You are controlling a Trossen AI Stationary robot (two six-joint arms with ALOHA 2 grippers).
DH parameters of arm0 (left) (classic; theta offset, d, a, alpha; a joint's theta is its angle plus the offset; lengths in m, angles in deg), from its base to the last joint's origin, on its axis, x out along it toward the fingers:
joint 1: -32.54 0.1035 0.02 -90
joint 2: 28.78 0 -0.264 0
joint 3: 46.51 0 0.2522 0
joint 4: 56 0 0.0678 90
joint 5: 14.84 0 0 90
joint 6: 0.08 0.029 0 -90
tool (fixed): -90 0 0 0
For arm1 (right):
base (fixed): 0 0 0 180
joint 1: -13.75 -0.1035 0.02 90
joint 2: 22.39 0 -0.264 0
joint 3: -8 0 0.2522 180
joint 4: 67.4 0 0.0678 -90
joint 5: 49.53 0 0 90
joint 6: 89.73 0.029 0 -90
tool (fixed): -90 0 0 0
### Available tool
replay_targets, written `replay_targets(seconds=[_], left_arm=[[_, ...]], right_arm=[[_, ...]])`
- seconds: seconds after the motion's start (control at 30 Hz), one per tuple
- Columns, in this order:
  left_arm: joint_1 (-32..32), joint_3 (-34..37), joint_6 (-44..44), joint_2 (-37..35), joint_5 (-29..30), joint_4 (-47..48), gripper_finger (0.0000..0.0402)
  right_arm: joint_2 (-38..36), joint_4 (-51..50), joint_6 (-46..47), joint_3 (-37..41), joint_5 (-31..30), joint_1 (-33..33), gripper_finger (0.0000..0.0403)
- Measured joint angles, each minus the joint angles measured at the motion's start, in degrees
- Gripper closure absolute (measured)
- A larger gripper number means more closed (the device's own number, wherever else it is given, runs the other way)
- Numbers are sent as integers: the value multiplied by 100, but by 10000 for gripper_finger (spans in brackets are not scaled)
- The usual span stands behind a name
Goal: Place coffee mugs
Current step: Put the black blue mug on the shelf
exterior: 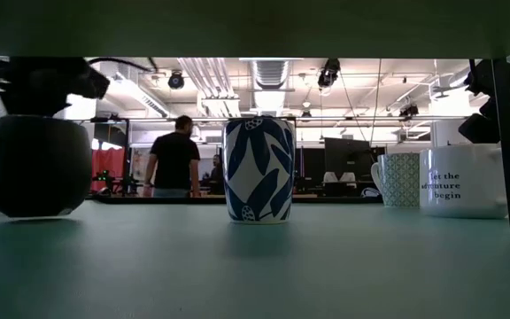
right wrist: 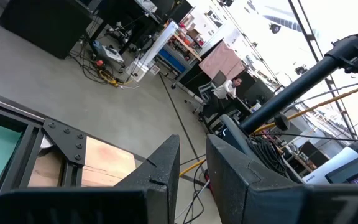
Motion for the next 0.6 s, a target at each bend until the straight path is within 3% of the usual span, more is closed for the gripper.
replay_targets(seconds=[0.27,0.6], left_arm=[[604,-235,4206,5,428,-1192,396],[1327,-208,7359,313,775,-1289,396]], right_arm=[[0,-1,-1,0,-1,-2,335],[0,-2,-1,0,-1,-2,335]])
